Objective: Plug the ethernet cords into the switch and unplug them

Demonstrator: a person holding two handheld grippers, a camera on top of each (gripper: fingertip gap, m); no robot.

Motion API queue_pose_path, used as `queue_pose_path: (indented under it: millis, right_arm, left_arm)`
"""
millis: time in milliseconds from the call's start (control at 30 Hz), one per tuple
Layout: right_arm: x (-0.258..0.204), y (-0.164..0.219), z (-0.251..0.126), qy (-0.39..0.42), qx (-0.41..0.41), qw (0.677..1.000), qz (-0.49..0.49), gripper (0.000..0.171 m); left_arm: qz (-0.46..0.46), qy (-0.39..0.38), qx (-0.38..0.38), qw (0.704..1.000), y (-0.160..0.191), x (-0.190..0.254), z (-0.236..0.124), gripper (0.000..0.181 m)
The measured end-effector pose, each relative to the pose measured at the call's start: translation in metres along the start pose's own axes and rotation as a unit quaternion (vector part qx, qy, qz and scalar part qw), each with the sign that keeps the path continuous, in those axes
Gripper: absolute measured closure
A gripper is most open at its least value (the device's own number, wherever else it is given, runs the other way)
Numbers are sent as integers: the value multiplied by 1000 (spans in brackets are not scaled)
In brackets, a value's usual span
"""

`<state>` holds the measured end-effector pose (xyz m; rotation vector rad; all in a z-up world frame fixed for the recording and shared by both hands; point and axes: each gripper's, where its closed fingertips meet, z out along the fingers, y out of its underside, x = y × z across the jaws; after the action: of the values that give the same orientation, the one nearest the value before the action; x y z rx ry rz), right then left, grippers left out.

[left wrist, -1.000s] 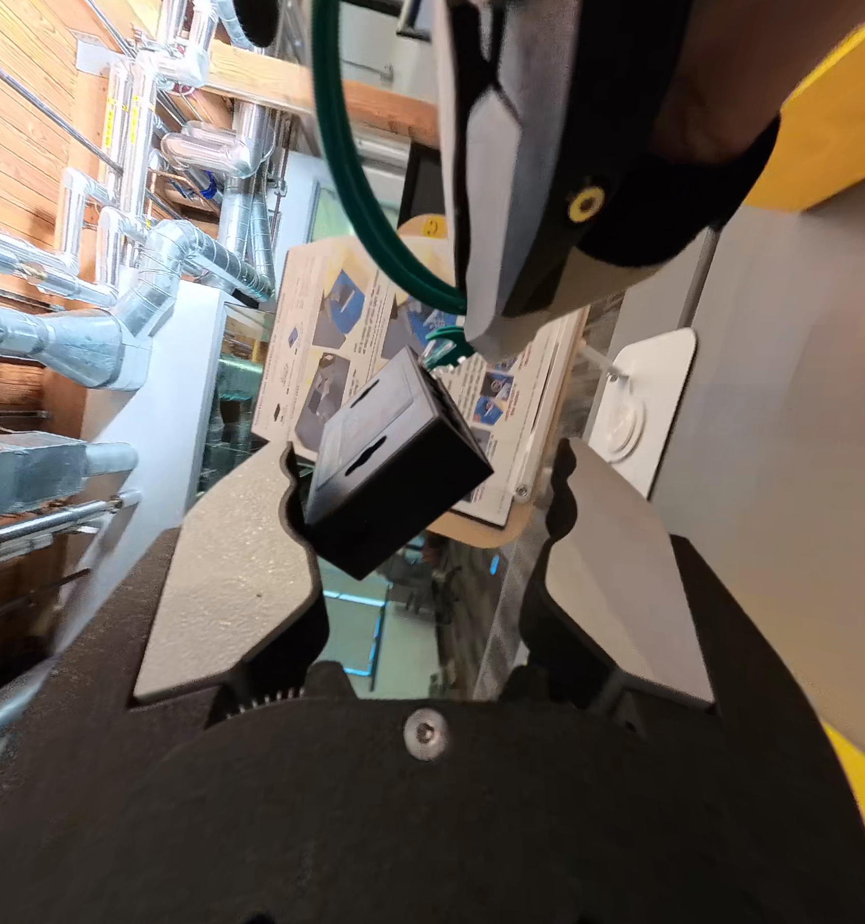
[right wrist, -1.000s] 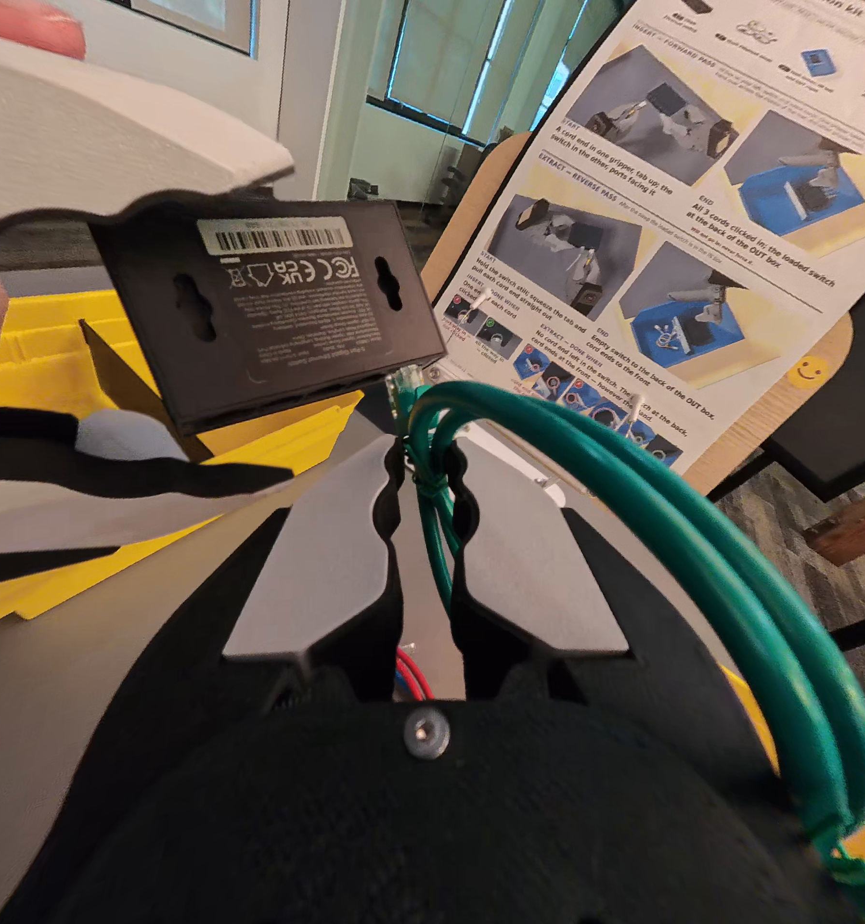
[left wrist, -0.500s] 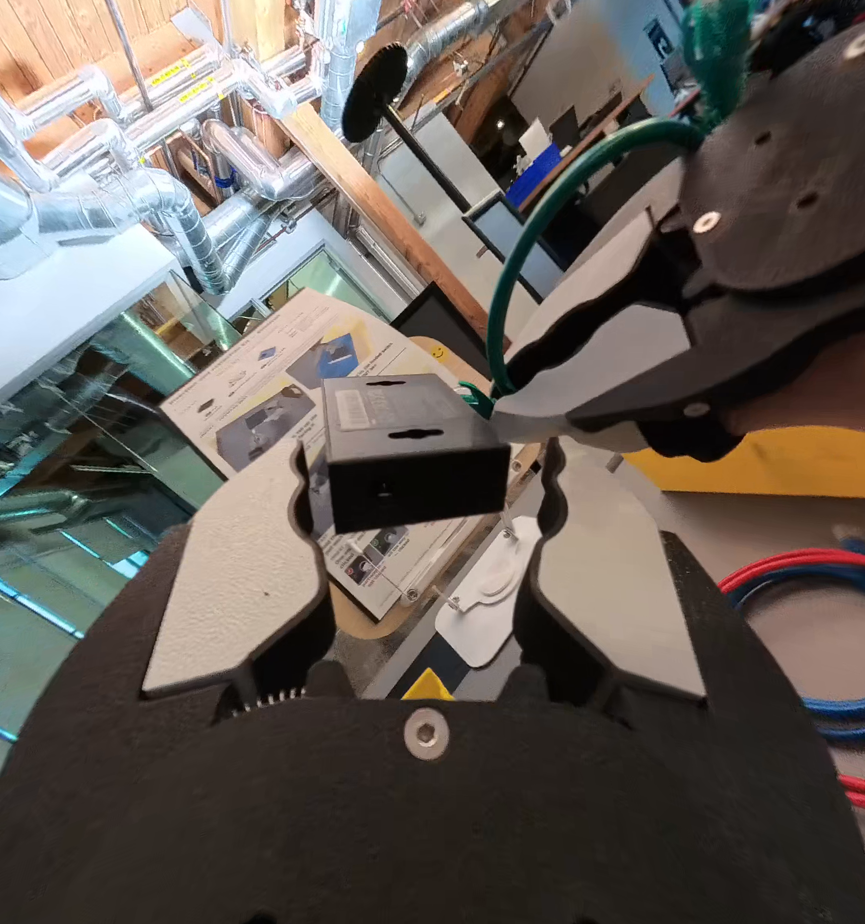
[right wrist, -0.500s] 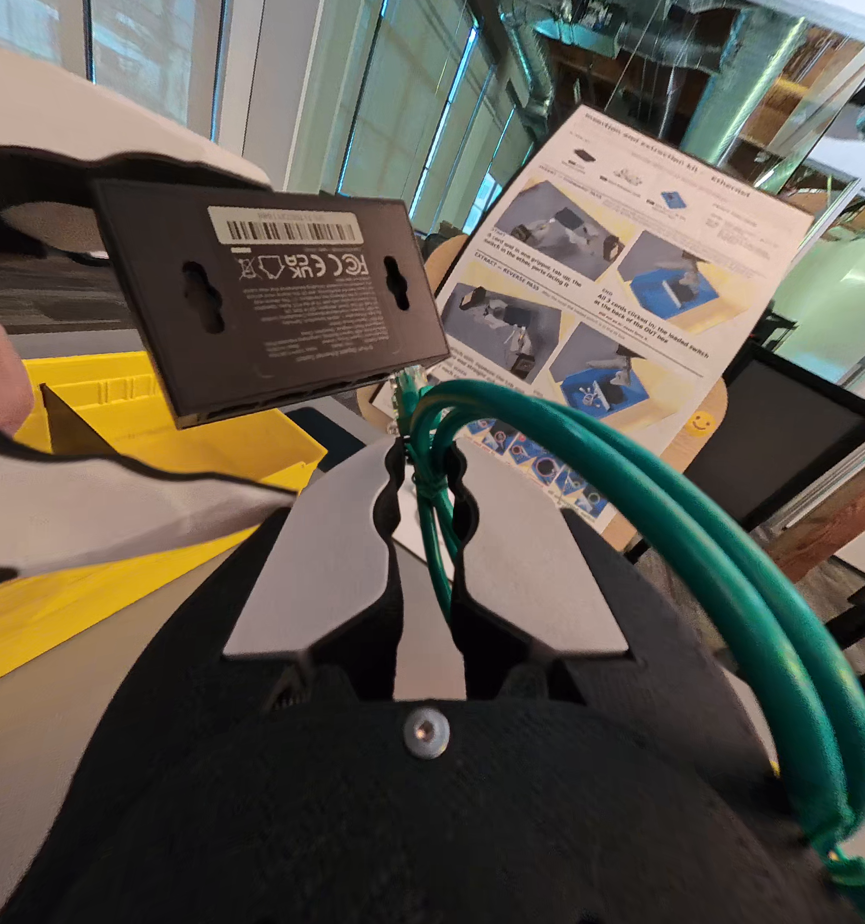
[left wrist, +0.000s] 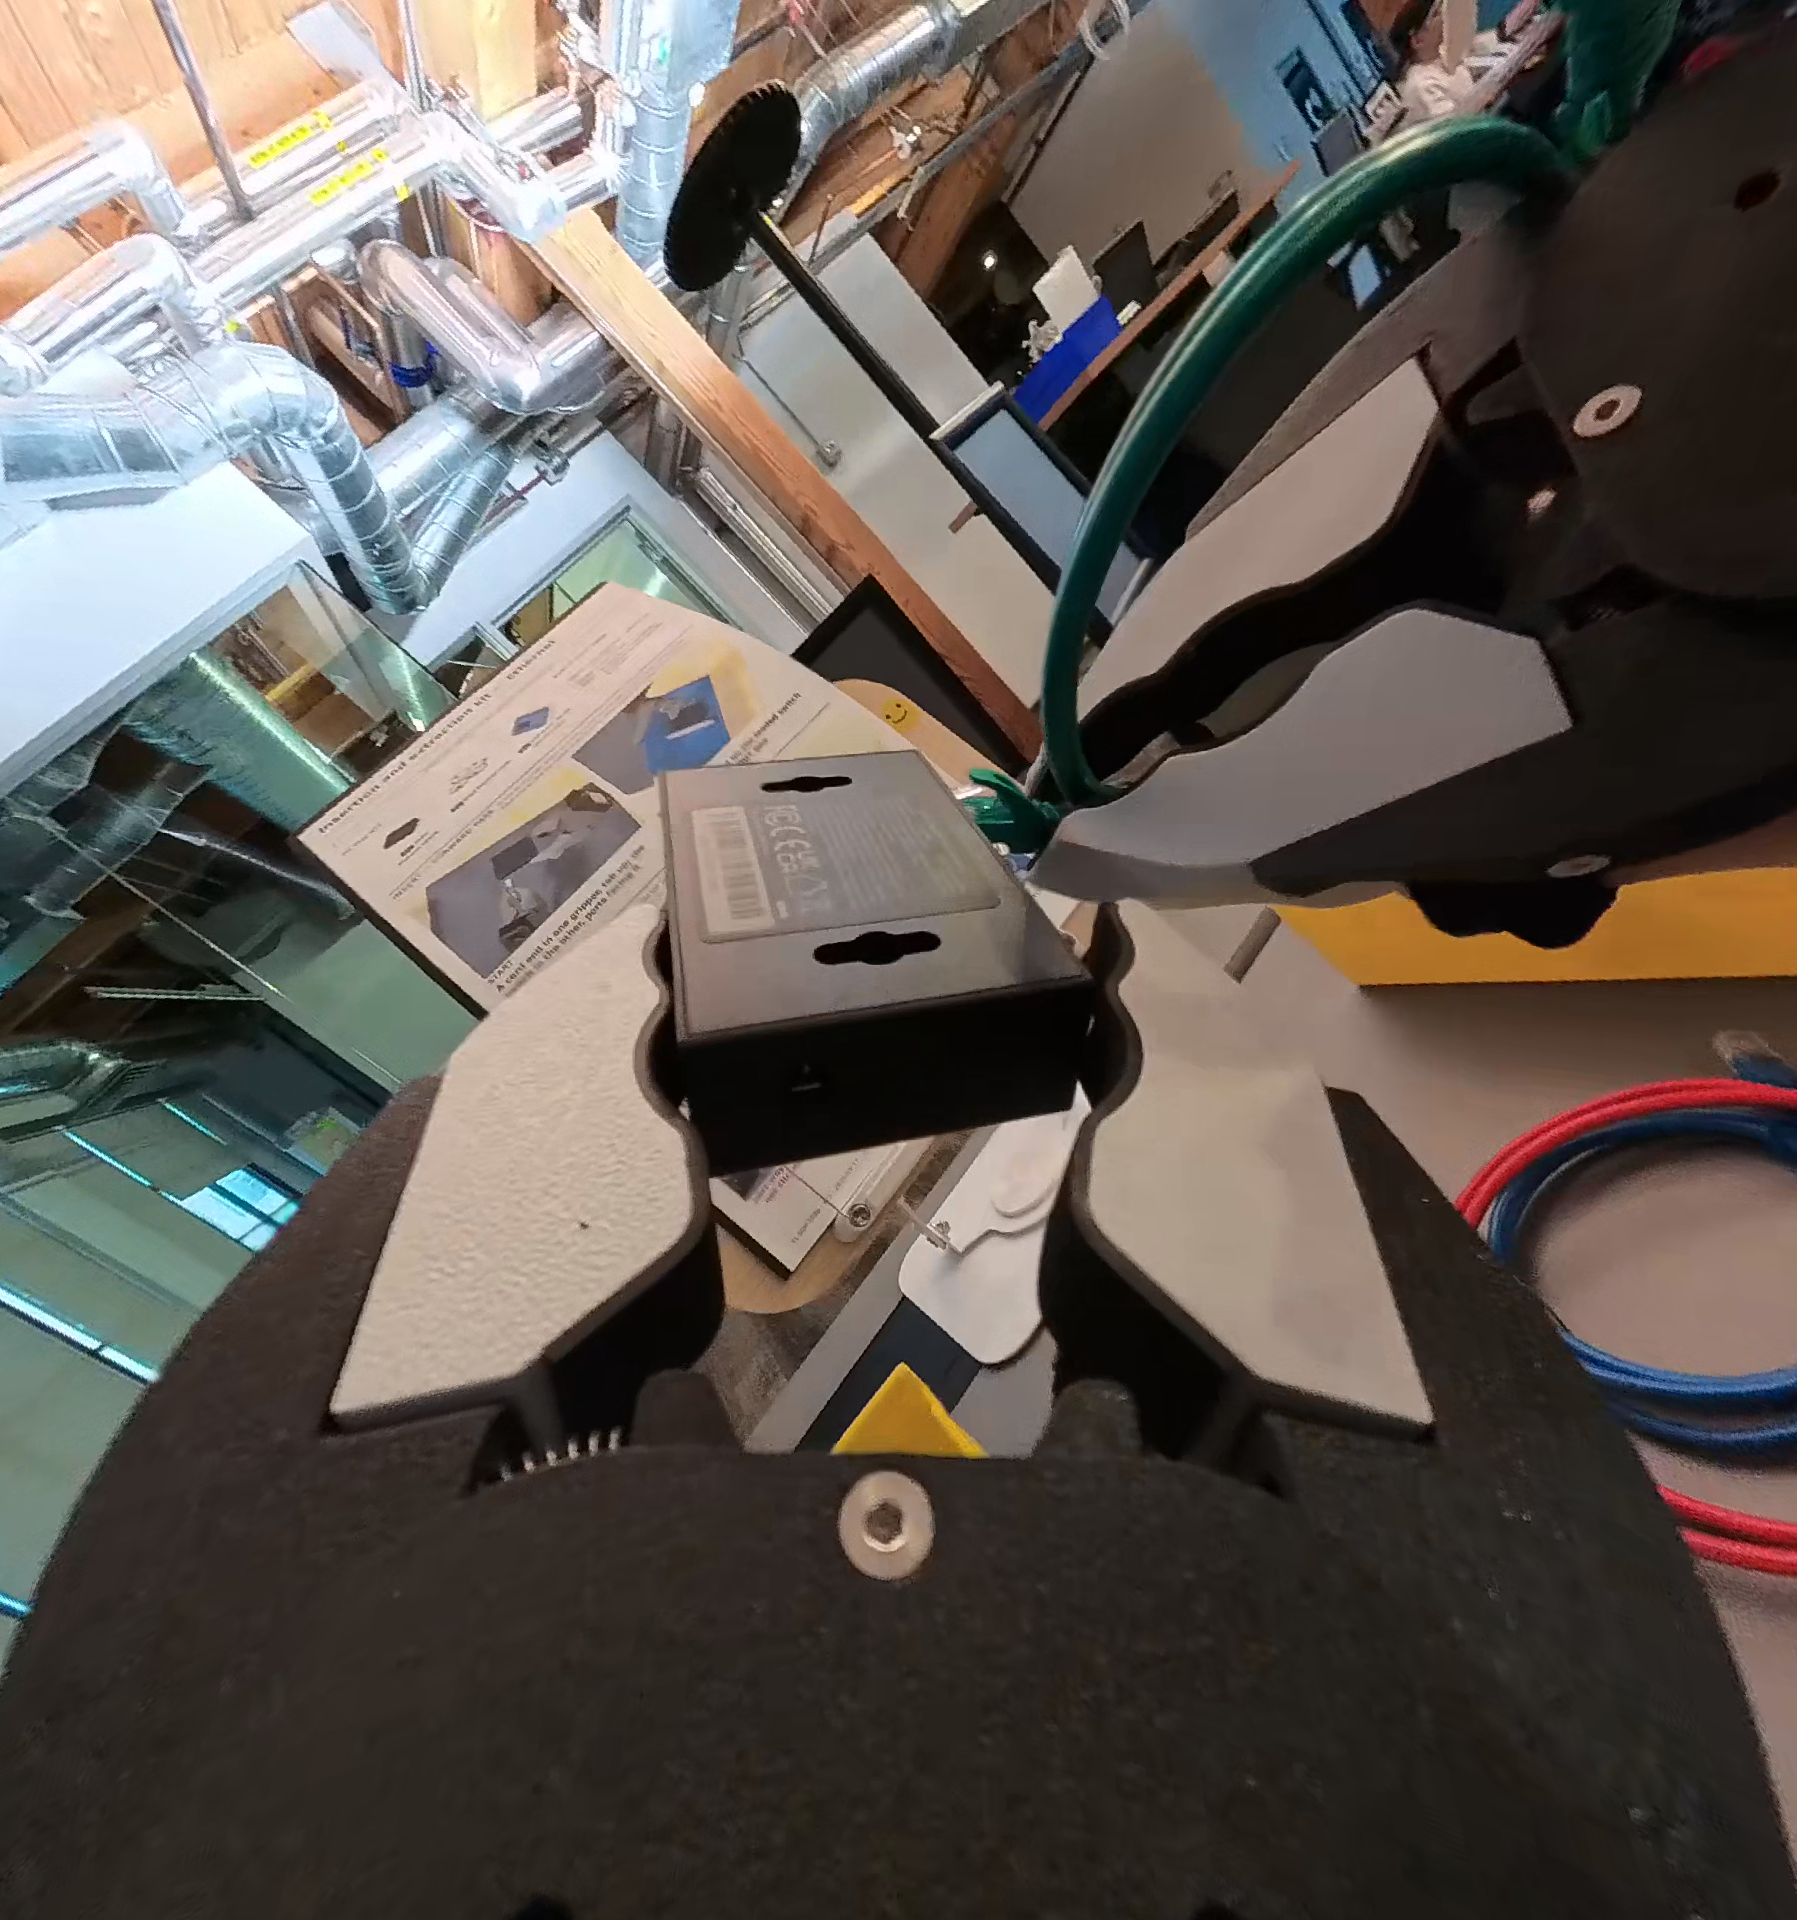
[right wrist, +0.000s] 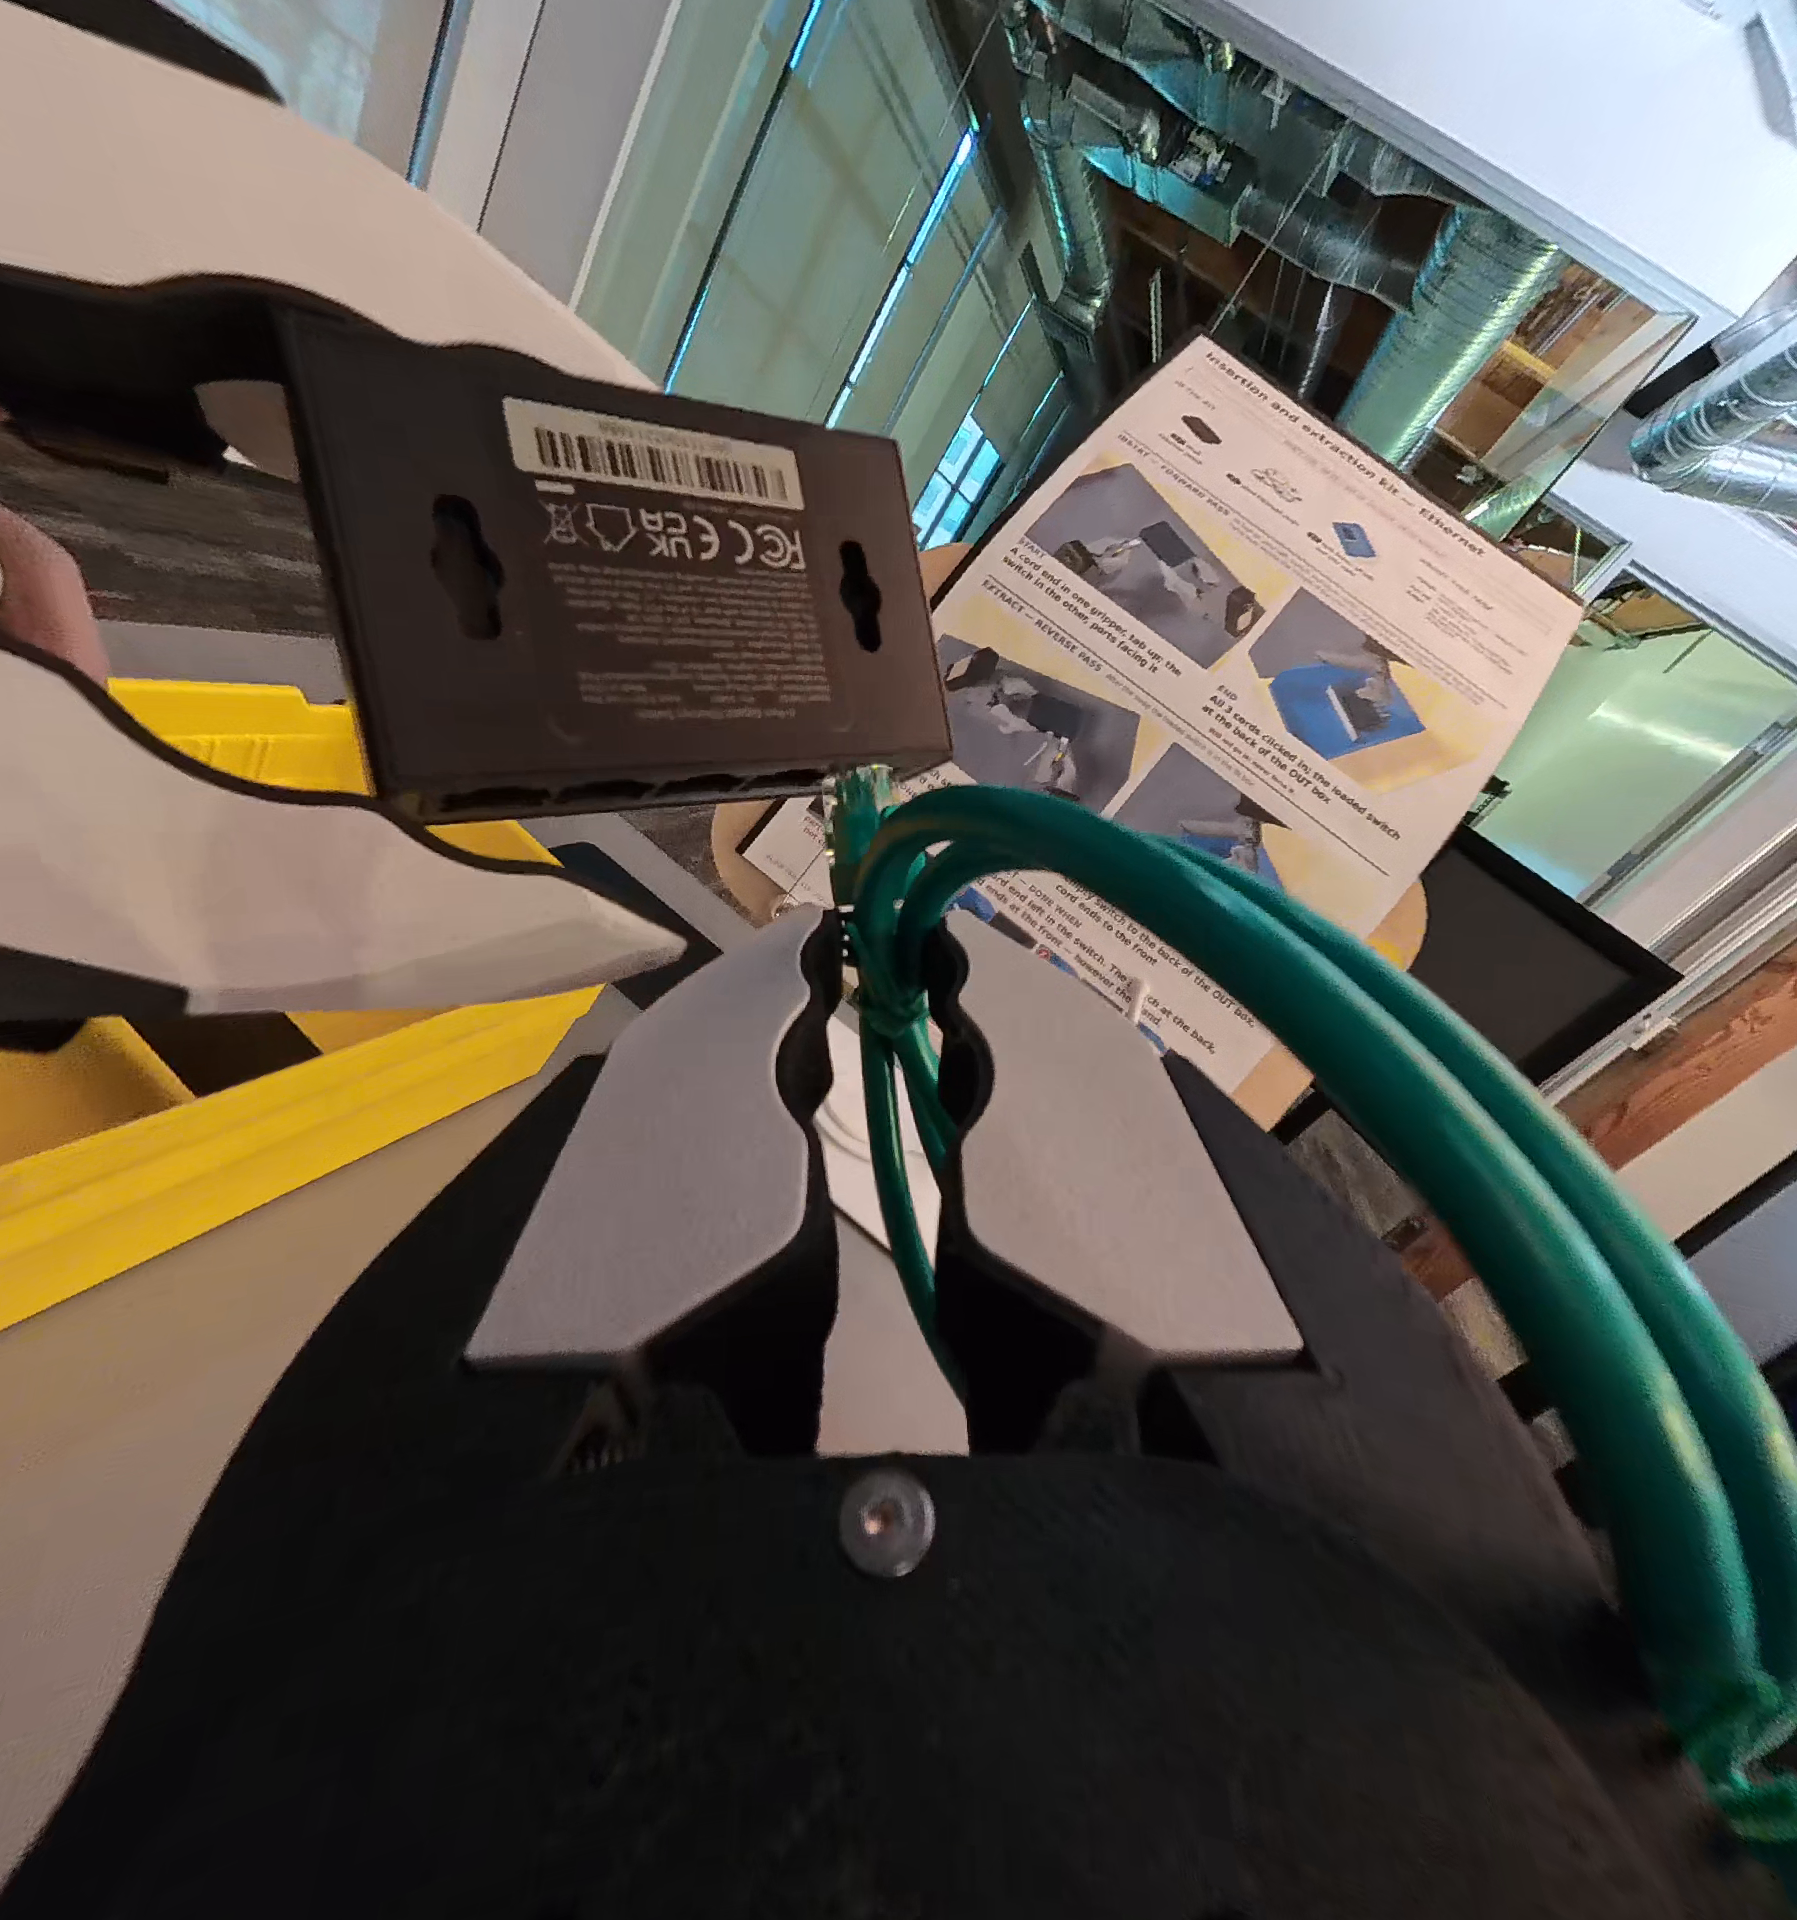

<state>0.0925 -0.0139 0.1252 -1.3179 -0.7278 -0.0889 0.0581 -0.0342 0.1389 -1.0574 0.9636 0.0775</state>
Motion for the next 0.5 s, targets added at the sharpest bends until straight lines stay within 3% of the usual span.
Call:
queue_pose_path:
  millis: [500]
  right_arm:
    - [-8, 3, 1, -14, -10, 1000, 20, 157]
  left_arm:
    - [-62, 44, 7, 997, 6, 3, -1, 106]
